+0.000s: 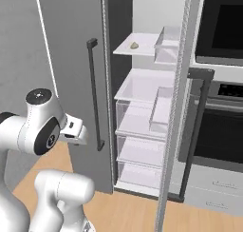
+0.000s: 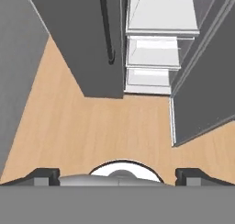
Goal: Place one garlic and one fish in each tupperware on the nearby counter, to pack two identical lunches.
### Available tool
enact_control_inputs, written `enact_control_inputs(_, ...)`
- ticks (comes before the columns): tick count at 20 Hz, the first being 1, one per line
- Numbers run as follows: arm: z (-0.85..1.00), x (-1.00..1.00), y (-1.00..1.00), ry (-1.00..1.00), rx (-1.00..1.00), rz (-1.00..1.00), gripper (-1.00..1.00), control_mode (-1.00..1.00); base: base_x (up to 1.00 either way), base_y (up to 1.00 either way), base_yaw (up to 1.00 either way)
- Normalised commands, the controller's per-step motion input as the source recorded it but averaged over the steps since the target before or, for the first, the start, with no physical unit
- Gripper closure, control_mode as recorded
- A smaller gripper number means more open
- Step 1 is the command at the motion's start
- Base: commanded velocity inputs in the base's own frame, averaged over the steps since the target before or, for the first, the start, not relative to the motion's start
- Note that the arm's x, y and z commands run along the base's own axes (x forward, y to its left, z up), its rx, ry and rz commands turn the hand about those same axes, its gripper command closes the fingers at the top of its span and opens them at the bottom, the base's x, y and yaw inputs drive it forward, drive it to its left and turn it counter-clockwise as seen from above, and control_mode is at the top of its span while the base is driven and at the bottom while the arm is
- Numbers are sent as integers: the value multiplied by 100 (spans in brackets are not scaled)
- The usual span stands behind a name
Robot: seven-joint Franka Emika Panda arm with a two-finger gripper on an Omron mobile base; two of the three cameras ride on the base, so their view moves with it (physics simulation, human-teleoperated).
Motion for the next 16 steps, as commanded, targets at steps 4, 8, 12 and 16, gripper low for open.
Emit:
enact_control_inputs(4,0,0,0,0,0,0,-100,100,82,18,-42)
enact_control_inputs(8,0,0,0,0,0,0,-100,100,78,8,0)
enact_control_inputs(12,0,0,0,0,0,0,-100,100,44,-9,10)
enact_control_inputs(16,0,0,0,0,0,0,-100,100,46,-14,14)
